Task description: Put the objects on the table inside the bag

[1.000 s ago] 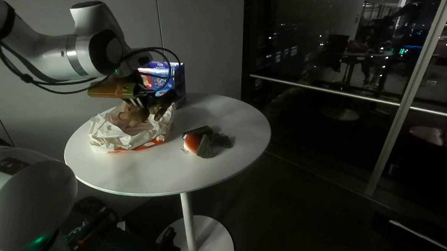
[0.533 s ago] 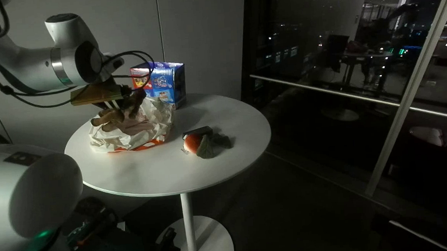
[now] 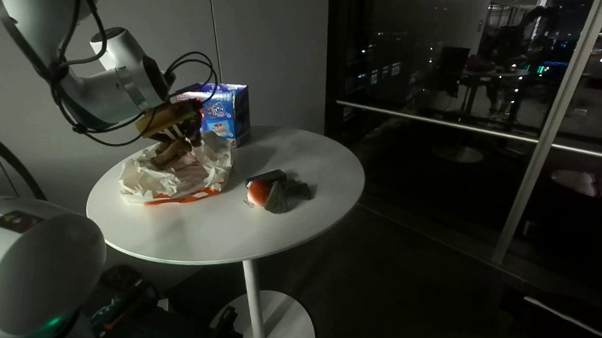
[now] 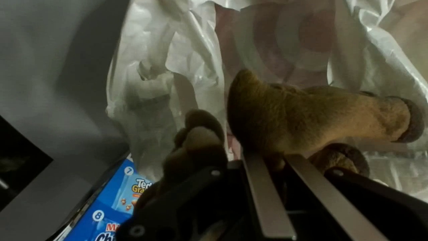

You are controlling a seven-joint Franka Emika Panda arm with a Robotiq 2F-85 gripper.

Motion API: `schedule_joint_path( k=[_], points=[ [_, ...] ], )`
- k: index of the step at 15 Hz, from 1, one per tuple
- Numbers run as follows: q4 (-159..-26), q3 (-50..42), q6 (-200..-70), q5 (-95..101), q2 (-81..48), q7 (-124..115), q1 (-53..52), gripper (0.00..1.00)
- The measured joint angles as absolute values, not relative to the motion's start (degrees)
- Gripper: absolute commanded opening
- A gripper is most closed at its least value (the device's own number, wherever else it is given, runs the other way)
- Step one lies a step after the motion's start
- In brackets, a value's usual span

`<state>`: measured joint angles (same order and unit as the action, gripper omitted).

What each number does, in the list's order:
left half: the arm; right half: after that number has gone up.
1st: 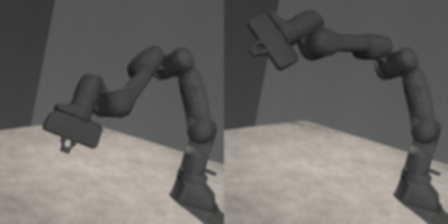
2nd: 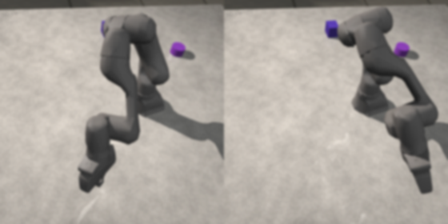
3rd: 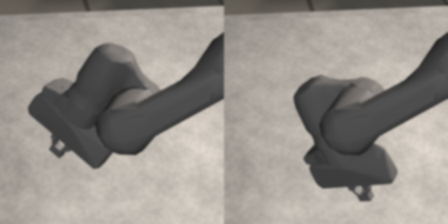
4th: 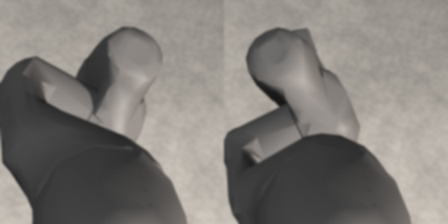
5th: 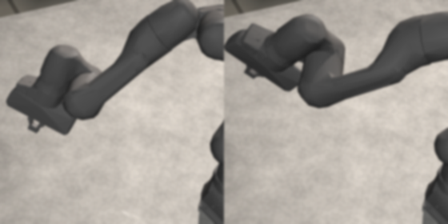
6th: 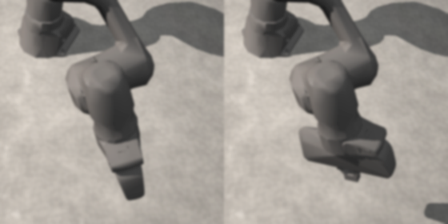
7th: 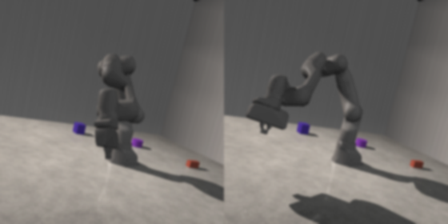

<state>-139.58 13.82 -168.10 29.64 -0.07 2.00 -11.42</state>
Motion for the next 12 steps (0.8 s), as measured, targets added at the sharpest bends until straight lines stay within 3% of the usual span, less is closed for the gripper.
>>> schedule_joint_path(
  k=[7,9,12],
  points=[
    [-133.6,14.3,-157.6,12.7,-12.7,15.7,-10.8,0.05],
    [-132.2,14.6,-155.4,9.2,-14.8,19.9,-9.7,0.38],
    [-130.6,15.1,-152.7,6.4,-15.5,23.7,-8.4,0.57]
  ],
)
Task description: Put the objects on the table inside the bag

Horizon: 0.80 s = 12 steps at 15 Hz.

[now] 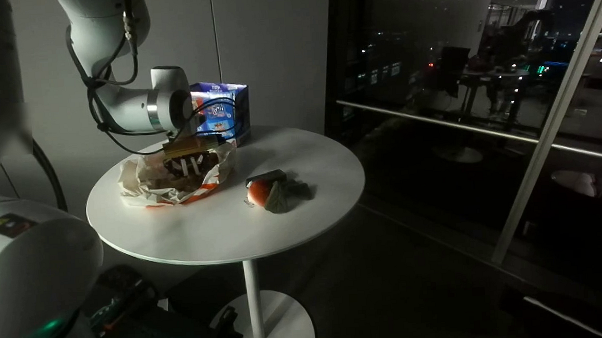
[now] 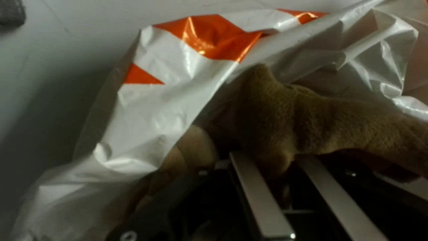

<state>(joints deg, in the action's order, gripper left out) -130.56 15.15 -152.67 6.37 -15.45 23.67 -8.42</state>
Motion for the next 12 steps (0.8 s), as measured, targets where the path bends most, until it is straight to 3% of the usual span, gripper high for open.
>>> schedule_joint_path(
  k=[6,7,12],
  points=[
    [-130.2,16.6,-151.8,1.9,-11.4,28.1,-7.1,0.99],
    [-130.5,16.8,-151.8,0.3,-9.7,28.5,-7.0,0.96],
    [-134.3,13.7,-152.1,-3.7,0.7,23.2,-6.8,1.0]
  ],
)
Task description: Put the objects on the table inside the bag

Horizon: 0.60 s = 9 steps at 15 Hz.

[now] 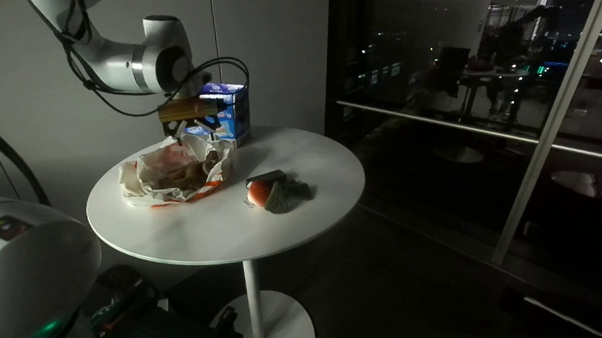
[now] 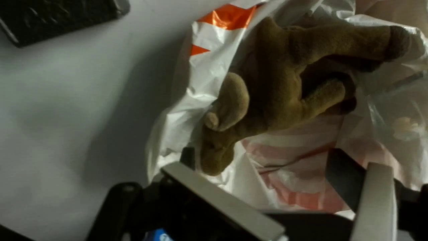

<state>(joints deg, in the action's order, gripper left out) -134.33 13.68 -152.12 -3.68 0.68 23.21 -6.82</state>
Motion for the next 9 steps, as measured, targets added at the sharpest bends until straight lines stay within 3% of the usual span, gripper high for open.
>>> schedule_joint_path(
  k=[9],
  points=[
    [-143.2,2.2,-160.0,3.1,3.7,7.3,0.0,1.0]
  ],
)
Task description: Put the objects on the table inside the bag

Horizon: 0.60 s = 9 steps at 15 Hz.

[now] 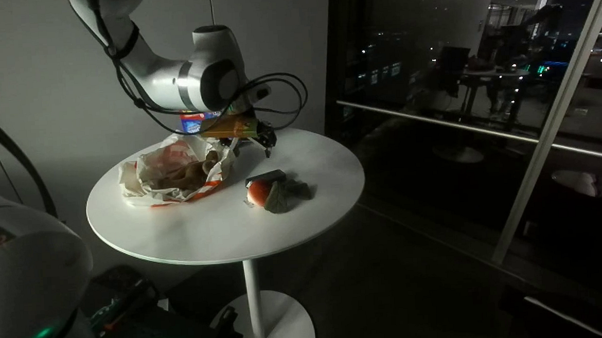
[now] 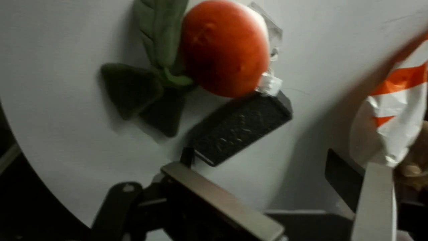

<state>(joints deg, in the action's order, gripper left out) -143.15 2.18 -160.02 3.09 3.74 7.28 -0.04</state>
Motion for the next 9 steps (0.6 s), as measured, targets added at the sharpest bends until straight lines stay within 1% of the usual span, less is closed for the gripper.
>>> schedule_joint_path(
  k=[2,5,9],
  points=[
    [-143.8,1.0,-161.8,9.6,2.3,-1.0,2.3,1.0],
    [-143.6,0.4,-159.3,17.4,0.3,-12.9,5.0,1.0],
    [-143.1,1.1,-153.1,10.6,-2.6,-15.1,2.4,1.0]
  ],
)
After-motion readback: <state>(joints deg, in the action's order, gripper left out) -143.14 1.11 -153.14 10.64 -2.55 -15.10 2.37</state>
